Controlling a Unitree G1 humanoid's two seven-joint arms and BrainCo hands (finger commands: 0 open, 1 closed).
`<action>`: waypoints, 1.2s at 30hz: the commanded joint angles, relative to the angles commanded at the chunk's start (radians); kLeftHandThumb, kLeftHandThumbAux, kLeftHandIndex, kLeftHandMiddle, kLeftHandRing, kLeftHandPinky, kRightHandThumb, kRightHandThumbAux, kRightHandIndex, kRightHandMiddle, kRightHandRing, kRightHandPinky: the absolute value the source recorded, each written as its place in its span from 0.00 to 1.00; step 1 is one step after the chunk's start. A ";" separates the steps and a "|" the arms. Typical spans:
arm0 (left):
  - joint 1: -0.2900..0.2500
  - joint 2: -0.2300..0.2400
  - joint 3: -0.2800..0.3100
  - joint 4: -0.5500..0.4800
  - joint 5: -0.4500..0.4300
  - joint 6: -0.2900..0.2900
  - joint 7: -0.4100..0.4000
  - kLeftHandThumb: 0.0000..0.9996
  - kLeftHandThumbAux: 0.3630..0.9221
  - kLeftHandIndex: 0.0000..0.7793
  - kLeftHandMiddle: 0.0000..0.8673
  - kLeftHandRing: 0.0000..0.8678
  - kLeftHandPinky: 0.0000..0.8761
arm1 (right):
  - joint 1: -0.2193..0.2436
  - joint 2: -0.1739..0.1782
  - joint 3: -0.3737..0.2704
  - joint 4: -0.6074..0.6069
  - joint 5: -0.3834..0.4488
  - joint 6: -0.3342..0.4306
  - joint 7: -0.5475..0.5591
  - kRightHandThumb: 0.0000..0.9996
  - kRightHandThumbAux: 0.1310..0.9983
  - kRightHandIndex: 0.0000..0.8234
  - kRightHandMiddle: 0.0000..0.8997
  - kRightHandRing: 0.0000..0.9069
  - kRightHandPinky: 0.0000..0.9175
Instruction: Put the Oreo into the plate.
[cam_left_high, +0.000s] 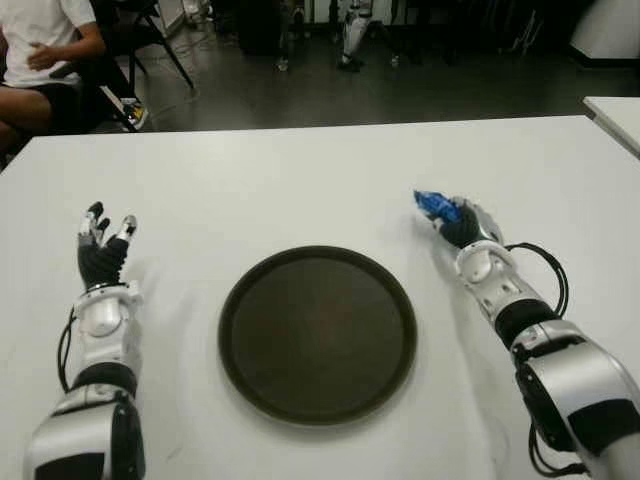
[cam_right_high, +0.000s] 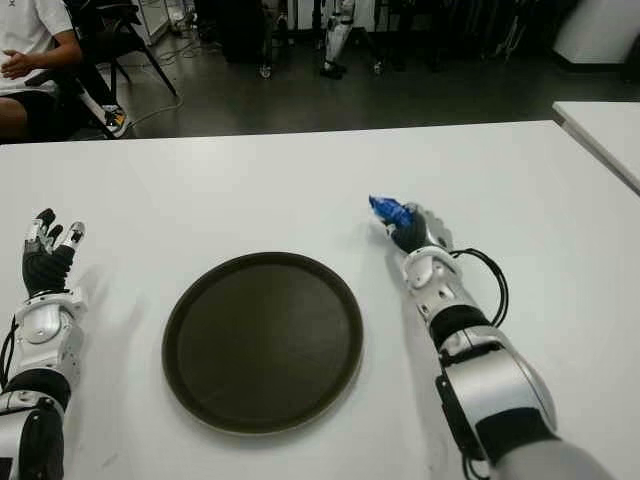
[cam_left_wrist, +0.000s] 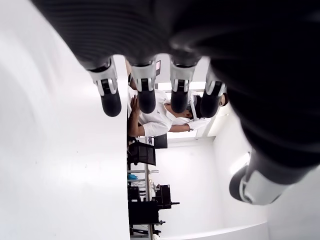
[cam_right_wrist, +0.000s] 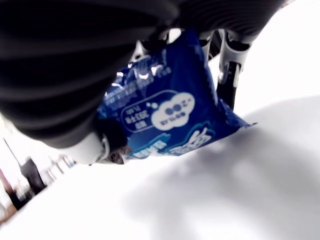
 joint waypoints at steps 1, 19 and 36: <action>0.000 0.000 0.001 0.000 -0.001 0.000 -0.001 0.00 0.50 0.00 0.00 0.00 0.00 | 0.001 0.001 -0.004 0.000 0.004 -0.008 -0.004 0.70 0.68 0.53 0.88 0.86 0.84; 0.001 0.003 -0.008 0.001 0.011 0.010 0.013 0.00 0.47 0.00 0.00 0.00 0.00 | 0.013 0.024 -0.109 -0.031 0.101 -0.091 -0.020 0.71 0.68 0.53 0.93 0.92 0.91; 0.001 0.004 -0.009 0.004 0.013 0.003 0.012 0.00 0.48 0.00 0.00 0.00 0.00 | 0.036 0.033 -0.135 -0.101 0.109 -0.085 -0.008 0.71 0.68 0.53 0.93 0.92 0.91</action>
